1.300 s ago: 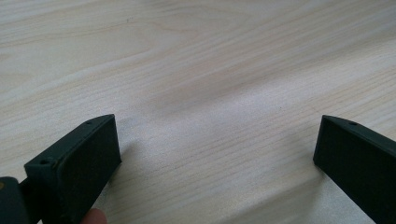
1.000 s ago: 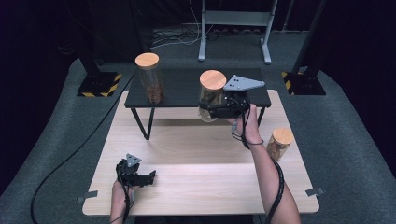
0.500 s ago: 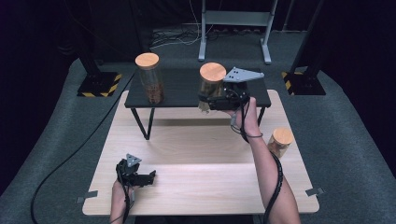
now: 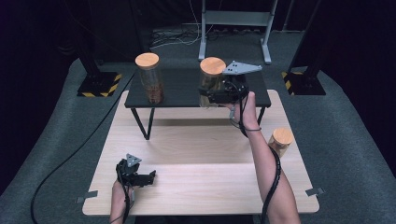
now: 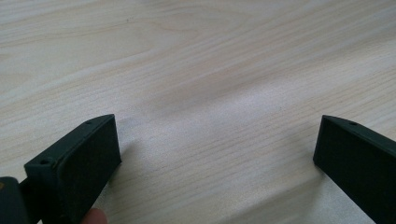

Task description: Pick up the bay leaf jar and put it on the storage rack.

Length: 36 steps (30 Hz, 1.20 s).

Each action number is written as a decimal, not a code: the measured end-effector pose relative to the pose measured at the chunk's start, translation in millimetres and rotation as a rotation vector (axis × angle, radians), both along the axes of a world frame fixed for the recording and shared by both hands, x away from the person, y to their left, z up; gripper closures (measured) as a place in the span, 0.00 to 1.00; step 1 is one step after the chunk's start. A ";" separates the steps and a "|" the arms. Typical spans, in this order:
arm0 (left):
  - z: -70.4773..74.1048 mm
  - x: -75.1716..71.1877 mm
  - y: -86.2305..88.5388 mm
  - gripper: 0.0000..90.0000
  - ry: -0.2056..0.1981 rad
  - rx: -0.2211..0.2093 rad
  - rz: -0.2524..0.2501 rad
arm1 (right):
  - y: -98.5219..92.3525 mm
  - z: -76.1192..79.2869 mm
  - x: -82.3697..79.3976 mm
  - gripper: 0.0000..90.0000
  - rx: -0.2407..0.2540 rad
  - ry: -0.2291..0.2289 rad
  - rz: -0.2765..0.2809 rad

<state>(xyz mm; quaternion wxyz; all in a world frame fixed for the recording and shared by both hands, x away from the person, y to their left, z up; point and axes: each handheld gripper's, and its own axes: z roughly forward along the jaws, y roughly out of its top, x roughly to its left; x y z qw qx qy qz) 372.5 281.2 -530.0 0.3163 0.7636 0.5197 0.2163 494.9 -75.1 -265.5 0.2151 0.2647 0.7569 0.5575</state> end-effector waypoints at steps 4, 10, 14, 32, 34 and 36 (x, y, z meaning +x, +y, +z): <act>0.0 0.0 0.0 0.00 0.000 0.000 0.000 | 2.2 0.8 4.2 0.28 -0.005 0.006 -0.007; 0.0 0.0 0.0 0.00 0.000 0.000 0.000 | 6.8 0.4 11.1 0.28 -0.024 0.020 -0.014; 0.0 0.0 0.0 0.00 0.000 0.000 0.000 | 9.1 0.2 15.4 0.28 -0.026 0.031 -0.024; -0.1 0.0 0.0 0.00 0.000 -0.001 0.000 | 22.4 -4.3 32.1 0.28 -0.041 0.070 -0.056; -0.1 0.0 -0.1 0.00 -0.001 -0.001 0.001 | 24.1 -4.7 33.7 0.28 -0.043 0.074 -0.057; 0.0 0.0 0.0 0.00 0.000 0.000 0.000 | 25.4 -5.3 35.4 0.28 -0.049 0.079 -0.060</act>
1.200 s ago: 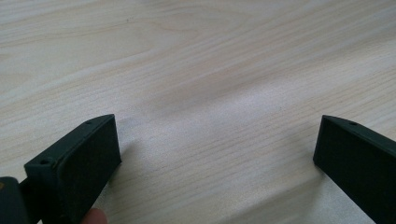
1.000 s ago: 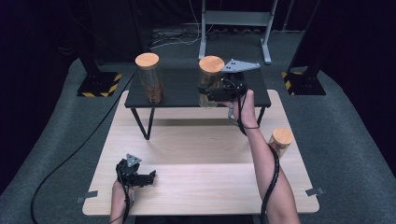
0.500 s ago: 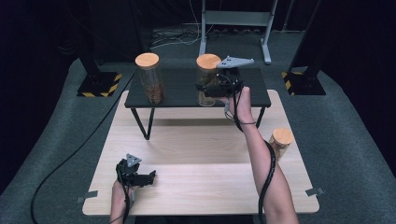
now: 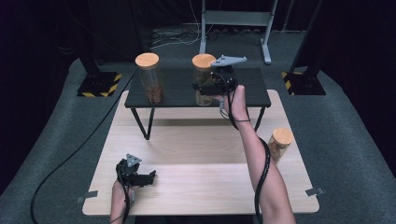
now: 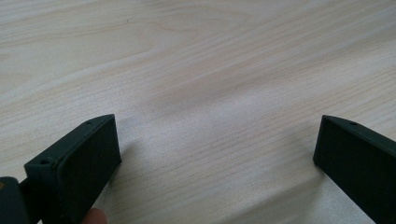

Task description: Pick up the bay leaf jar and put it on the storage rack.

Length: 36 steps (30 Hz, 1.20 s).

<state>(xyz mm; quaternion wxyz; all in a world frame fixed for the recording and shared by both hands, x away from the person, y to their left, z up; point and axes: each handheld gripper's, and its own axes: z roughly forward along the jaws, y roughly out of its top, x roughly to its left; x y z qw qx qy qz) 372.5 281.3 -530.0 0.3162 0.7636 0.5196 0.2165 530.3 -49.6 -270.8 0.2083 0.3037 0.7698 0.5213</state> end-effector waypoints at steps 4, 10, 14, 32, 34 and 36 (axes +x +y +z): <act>0.0 0.0 0.0 0.00 0.000 0.000 0.001 | 0.9 -1.9 4.1 0.28 0.001 0.012 -0.010; 0.0 0.0 0.0 0.00 0.000 0.001 0.000 | 2.1 -5.2 8.5 0.28 -0.008 0.029 -0.021; 0.0 0.0 0.1 0.00 0.000 0.001 0.000 | 2.0 -6.9 10.8 0.28 0.003 0.033 -0.026; 0.0 0.0 0.0 0.00 0.000 0.001 0.000 | 11.4 -9.1 18.9 0.28 -0.009 0.011 -0.049; 0.0 0.0 0.0 0.00 0.000 0.001 0.000 | 11.9 -8.7 19.6 0.28 -0.013 0.013 -0.049; -0.1 0.0 -0.1 0.00 -0.001 0.001 0.001 | 12.2 -8.7 20.7 0.28 -0.014 0.013 -0.047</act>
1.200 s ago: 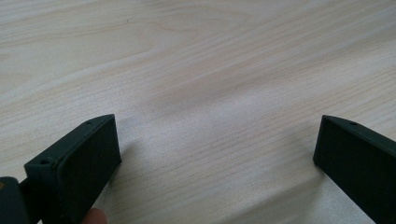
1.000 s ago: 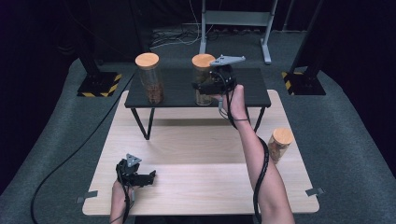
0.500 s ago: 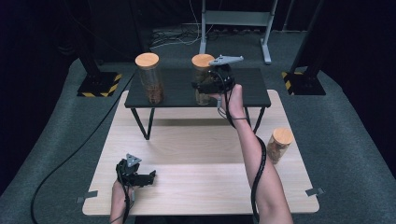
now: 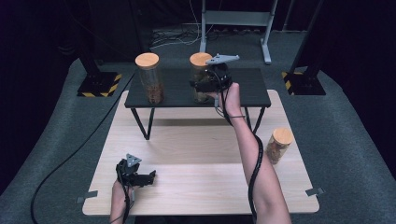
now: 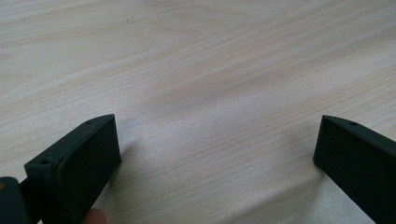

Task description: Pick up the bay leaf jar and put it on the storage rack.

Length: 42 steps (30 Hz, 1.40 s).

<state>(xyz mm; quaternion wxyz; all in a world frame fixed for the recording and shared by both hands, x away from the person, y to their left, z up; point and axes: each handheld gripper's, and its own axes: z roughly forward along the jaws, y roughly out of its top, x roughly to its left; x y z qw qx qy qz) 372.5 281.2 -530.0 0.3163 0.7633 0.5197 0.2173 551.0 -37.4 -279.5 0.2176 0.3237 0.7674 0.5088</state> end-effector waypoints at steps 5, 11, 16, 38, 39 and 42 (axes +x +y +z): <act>0.0 0.0 0.0 0.00 0.000 0.000 0.000 | 0.4 -0.1 1.0 0.28 0.001 0.001 -0.002; 0.0 0.0 0.0 0.00 0.000 0.001 -0.001 | 0.2 0.2 1.1 0.28 0.000 0.003 0.000; 0.0 0.0 0.0 0.00 0.000 0.000 -0.001 | 0.3 0.5 1.1 0.28 -0.003 0.004 0.000; 0.1 0.0 0.0 0.00 0.001 0.000 -0.001 | -0.9 4.5 -2.8 0.12 -0.066 0.052 -0.002; 0.1 0.0 0.0 0.00 0.001 0.000 -0.001 | -2.0 4.7 -3.2 0.10 -0.074 0.067 0.000; 0.1 0.0 0.0 0.00 0.001 0.000 -0.001 | -6.6 4.5 -6.4 0.06 -0.095 0.080 -0.002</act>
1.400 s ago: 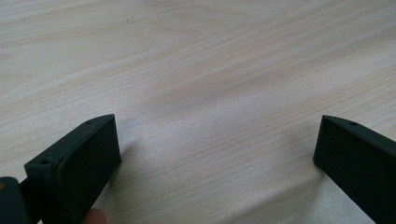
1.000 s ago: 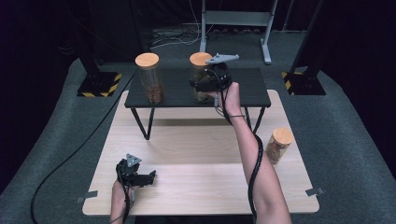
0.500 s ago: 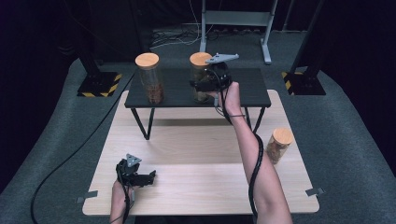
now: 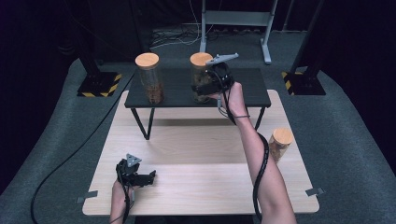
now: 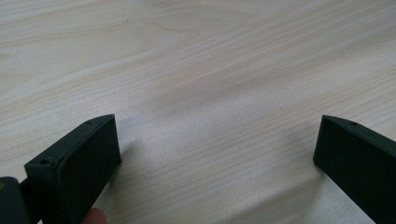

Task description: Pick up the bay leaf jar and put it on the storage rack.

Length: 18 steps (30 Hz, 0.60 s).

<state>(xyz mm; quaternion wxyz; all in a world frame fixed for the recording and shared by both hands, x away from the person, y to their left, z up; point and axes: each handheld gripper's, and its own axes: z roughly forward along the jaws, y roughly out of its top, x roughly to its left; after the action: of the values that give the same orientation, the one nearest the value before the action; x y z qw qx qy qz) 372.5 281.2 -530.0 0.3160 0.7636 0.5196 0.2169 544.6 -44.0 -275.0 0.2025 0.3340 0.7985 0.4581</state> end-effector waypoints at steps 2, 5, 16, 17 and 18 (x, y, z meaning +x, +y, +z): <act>0.0 0.0 0.0 0.00 0.000 0.000 0.000 | -3.2 -0.2 -3.1 0.05 -0.008 -0.003 0.002; 0.0 0.0 0.0 0.00 0.000 0.000 0.000 | -8.4 -2.2 -9.0 0.04 -0.031 0.002 0.011; 0.0 0.0 0.0 0.00 0.000 0.000 0.000 | -27.5 -15.2 -37.2 0.01 -0.106 0.003 0.035; 0.0 0.0 0.0 0.00 0.000 0.000 -0.001 | -29.6 -16.6 -40.6 0.01 -0.108 0.001 0.037; 0.0 0.0 0.0 0.00 0.000 0.000 0.000 | -32.0 -18.8 -44.7 0.01 -0.116 0.002 0.039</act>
<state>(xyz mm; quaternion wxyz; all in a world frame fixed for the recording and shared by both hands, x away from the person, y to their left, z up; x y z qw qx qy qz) 372.5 281.2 -530.0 0.3161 0.7636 0.5196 0.2168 499.9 -76.0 -293.8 0.2117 0.3064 0.8303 0.4147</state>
